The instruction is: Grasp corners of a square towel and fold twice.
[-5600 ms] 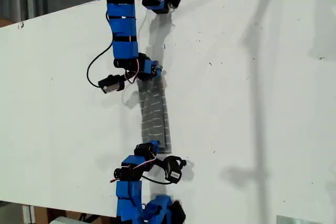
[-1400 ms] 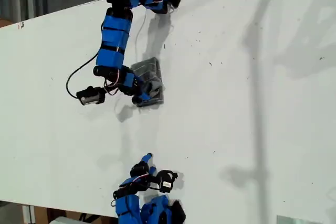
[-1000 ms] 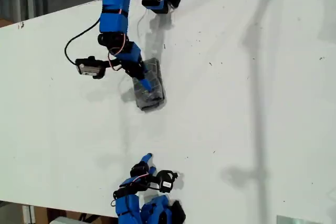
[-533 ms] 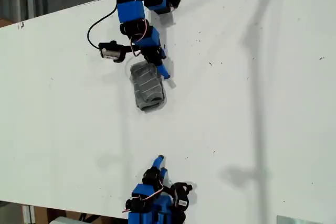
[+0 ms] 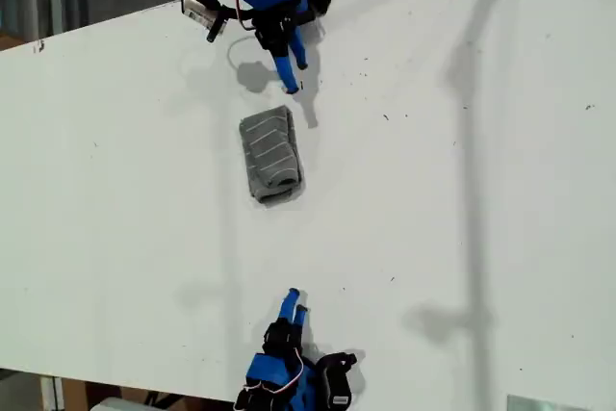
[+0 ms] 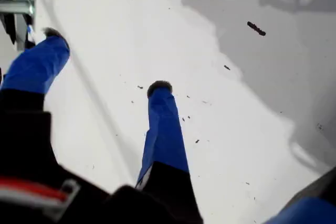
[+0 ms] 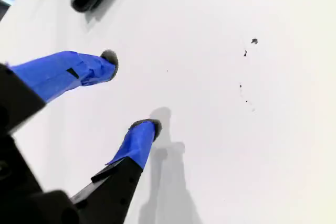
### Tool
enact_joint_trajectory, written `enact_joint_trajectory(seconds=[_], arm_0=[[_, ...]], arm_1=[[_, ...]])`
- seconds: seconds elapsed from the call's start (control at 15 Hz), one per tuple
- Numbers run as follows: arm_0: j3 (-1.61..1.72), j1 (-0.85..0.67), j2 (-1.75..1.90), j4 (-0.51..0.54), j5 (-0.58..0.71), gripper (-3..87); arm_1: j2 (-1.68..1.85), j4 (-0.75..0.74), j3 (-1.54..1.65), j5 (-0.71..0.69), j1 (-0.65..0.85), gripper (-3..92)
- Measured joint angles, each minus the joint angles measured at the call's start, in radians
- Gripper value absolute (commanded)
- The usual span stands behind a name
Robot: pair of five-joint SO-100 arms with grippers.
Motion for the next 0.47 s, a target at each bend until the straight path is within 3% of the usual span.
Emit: enact_joint_trajectory(seconds=[0.13,0.27,0.47], arm_0=[[0.006,0.052,0.0,-0.006,0.077,20.1],[0.012,0.071,0.0,-0.02,0.402,19.0],[0.012,0.069,0.0,-0.02,0.477,18.9]], arm_1=[[0.002,0.018,0.0,-0.011,0.009,28.3],[0.002,0.02,0.0,-0.011,0.017,28.3],[0.002,0.02,0.0,-0.011,0.015,28.3]])
